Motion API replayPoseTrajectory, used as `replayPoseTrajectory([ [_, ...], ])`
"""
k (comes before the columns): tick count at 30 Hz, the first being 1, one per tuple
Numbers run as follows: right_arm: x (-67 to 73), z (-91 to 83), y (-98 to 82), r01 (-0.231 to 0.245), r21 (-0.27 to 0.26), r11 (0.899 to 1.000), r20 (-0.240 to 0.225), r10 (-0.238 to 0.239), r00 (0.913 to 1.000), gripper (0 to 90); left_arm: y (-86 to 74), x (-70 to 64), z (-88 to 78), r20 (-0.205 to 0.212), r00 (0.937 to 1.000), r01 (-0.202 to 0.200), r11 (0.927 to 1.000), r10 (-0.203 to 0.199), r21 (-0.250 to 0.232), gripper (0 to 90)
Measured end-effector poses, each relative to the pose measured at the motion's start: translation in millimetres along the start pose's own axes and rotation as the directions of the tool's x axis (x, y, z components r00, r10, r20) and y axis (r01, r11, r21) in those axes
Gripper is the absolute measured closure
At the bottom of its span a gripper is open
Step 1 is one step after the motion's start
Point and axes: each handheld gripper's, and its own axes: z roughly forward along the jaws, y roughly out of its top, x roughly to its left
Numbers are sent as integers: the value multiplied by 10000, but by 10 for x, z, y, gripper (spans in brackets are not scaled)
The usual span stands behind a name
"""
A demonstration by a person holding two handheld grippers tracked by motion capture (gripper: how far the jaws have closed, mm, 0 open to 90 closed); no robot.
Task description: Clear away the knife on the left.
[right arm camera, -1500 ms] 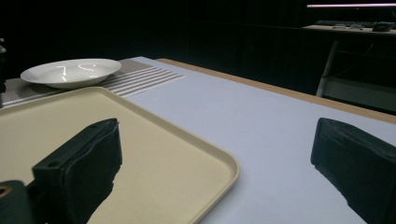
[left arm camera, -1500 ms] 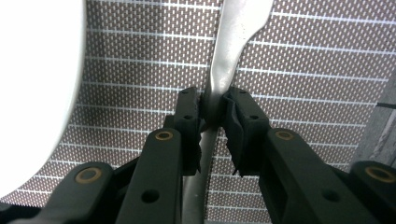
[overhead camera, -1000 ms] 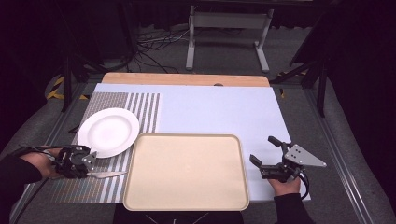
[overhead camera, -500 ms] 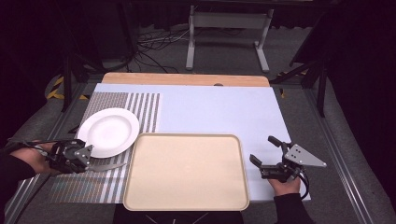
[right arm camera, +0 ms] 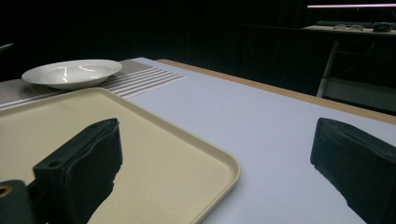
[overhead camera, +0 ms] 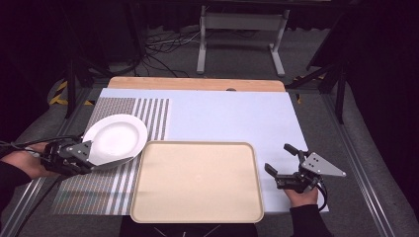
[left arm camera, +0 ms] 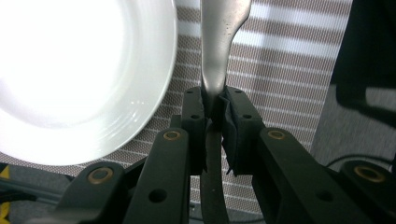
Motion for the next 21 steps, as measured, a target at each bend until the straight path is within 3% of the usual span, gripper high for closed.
replayPoseTrajectory([
  [2,-1,0,-1,-18,-10,10000,-6,18,10000,28,11,-10,-42,-50,9996,268,9993,-269,-265,804],
  [5,-3,-3,0,-41,-26,10000,-21,41,10000,28,43,-23,-84,-113,9999,124,9989,-129,-461,804],
  [10,-5,-5,0,-41,-7,10000,-14,41,10000,28,66,-3,-115,129,9969,779,9936,-771,-812,804],
  [13,-6,-5,-1,-53,-12,10000,-14,53,10000,28,79,35,-118,531,9886,1453,9849,-1407,-947,804],
  [16,-11,0,-3,-33,-7,10000,-40,33,10000,28,106,42,-132,765,9817,1819,9779,-1745,-1033,803],
  [18,-11,1,-4,-42,2,10000,-38,42,10000,28,117,44,-135,724,9815,1843,9766,-1770,-1105,803],
  [21,-10,2,-3,-60,4,10000,-38,60,10000,28,139,52,-152,861,9730,2240,9663,-2143,-1267,803],
])
